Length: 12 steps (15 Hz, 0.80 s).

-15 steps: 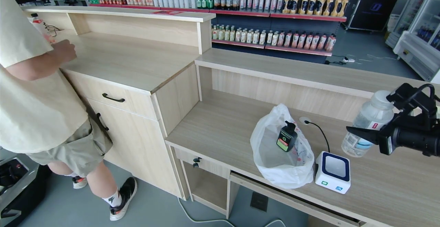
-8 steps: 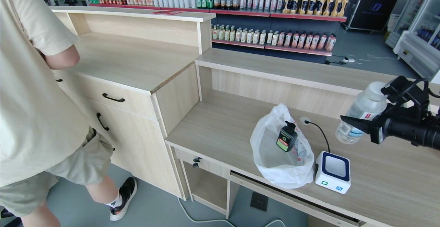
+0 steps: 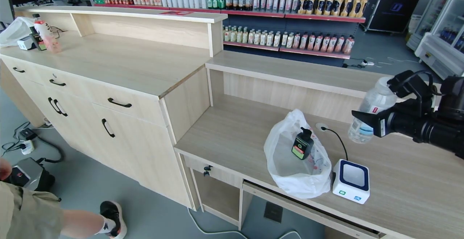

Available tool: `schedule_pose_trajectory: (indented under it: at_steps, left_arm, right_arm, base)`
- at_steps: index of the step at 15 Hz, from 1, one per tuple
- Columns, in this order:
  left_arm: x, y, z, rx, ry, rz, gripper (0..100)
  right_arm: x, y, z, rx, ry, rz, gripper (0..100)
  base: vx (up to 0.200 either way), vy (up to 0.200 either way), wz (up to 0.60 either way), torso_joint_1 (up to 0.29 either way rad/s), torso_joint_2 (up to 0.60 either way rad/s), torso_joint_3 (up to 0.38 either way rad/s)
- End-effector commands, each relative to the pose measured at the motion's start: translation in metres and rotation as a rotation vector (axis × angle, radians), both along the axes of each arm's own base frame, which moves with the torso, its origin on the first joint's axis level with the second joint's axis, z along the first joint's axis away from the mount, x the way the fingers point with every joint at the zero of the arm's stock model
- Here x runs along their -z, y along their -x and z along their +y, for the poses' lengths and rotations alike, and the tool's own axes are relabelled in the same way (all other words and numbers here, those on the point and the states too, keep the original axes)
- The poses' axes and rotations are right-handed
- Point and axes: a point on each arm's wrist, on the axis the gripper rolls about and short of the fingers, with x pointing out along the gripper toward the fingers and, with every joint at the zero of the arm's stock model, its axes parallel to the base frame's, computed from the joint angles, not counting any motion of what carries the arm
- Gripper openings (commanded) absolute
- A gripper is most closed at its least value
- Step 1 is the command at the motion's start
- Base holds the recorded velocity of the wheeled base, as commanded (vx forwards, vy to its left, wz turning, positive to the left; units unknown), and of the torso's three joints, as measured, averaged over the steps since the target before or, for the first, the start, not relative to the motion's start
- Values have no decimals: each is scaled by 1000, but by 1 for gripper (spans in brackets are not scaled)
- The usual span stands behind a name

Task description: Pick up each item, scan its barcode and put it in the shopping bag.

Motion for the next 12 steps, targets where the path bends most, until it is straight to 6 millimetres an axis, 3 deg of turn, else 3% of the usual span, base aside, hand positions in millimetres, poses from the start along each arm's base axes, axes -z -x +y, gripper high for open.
schedule_pose_trajectory:
  at_steps: [1, 6, 10, 12]
  left_arm:
    - [0, 0, 0, 0, 0, 1, 100]
    - [0, 0, 0, 0, 0, 1, 100]
    - [0, 0, 0, 0, 0, 1, 100]
    - [0, 0, 0, 0, 0, 1, 100]
  right_arm:
    - [5, 9, 11, -4, 3, -9, 0]
    - [16, 25, 52, 87, 35, -90, 0]
    - [28, 32, 60, 106, 103, -63, 0]
    - [30, 33, 65, 87, 98, -69, 0]
  base:
    - [0, 0, 0, 0, 0, 0]
    - [0, 0, 0, 0, 0, 0]
    - [0, 0, 0, 0, 0, 0]
    - [0, 0, 600, 0, 2, 2]
